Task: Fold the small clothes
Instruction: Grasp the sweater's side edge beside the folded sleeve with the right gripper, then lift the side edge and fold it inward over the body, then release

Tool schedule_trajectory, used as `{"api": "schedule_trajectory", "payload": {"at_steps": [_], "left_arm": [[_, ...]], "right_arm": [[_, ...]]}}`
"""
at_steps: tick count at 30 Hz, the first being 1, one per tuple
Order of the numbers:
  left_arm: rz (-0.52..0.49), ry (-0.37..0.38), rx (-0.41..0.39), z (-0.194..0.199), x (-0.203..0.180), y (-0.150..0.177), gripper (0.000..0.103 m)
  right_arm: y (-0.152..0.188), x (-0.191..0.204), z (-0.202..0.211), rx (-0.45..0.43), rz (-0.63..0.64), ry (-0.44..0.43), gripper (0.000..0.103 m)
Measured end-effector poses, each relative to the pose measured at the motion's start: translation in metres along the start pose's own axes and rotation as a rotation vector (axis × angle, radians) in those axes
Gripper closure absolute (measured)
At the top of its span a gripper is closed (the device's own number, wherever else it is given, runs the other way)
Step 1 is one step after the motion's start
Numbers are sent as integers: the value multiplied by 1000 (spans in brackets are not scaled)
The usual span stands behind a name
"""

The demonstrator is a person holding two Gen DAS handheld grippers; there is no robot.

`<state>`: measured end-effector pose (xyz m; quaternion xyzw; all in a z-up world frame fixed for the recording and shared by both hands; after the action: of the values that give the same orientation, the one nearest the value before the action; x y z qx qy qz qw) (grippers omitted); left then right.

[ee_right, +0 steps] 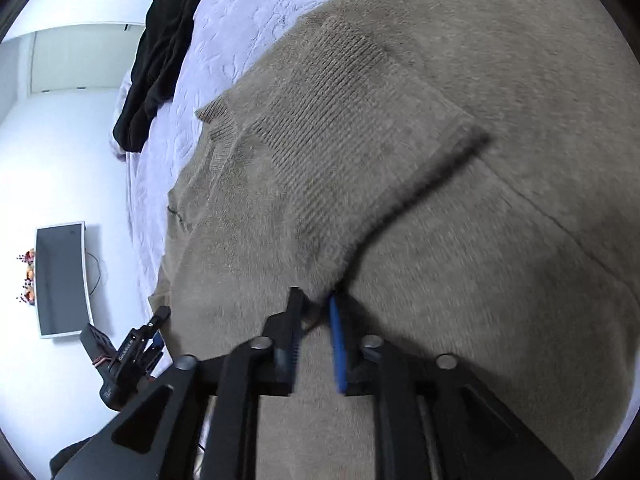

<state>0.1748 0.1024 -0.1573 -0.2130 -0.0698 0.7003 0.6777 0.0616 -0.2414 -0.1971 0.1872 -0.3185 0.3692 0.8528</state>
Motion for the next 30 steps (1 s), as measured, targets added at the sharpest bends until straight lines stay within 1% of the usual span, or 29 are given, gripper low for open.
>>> {"api": "schedule_trajectory", "payload": {"at_steps": [1,2,3,4,6,7,9,10,11,12,13,14,16,17,18,20,22,24,26,28,29,30], "left_arm": [[-7,34,26,5,1,7,37],[-8,55,48,6,2,13,37],[-12,71,73,6,3,20,37],[-18,70,92,6,7,27,37],[-5,45,97,6,15,35,37],[27,39,90,8,21,37,37],[114,34,68,15,32,40,37],[141,28,58,20,37,43,37],[153,16,47,25,42,46,37],[152,-3,35,31,47,49,37],[137,-22,27,37,50,54,37],[121,-36,26,40,53,59,37],[89,-64,29,48,60,69,37],[82,-66,28,52,63,72,37],[77,-61,26,55,65,74,37],[78,-58,17,61,72,78,37],[81,-61,21,59,76,81,37],[84,-79,39,56,78,83,37],[77,-72,45,53,75,85,37],[52,-71,45,52,70,86,37],[43,-69,47,51,67,86,37],[36,-65,51,50,63,85,37]], "right_arm": [[5,6,3,15,22,-14,48],[11,15,4,34,51,-34,35],[19,24,6,51,73,-59,34],[28,35,5,72,90,-97,34],[59,67,-10,157,103,-212,34],[77,83,-23,206,109,-257,34],[112,110,-55,293,140,-289,36],[126,124,-73,322,157,-294,37],[138,138,-92,343,171,-305,39],[145,146,-103,348,177,-313,42],[150,155,-118,346,179,-317,43],[152,160,-132,334,173,-315,46],[148,161,-151,306,144,-288,65],[149,160,-154,303,131,-279,88],[150,163,-157,300,127,-280,94],[148,182,-156,283,192,-297,94],[153,195,-157,279,292,-267,94],[159,194,-174,293,354,-201,92],[163,182,-191,303,369,-139,92],[163,181,-188,285,380,-133,91],[164,182,-182,280,396,-129,86],[168,183,-176,292,420,-123,68]]}}
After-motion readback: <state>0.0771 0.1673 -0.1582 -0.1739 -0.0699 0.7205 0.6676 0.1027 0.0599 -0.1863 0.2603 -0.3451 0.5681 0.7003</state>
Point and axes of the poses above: each gripper's, at about its wrist camera, not at the fingertips, and z roughly against the way its jaws point, x to its left, y to its underside, the point moved 9 cm from there along -z, roughly the way its jaws point, and after that the axes turned 1 degree about z, right-handed, at the moved point
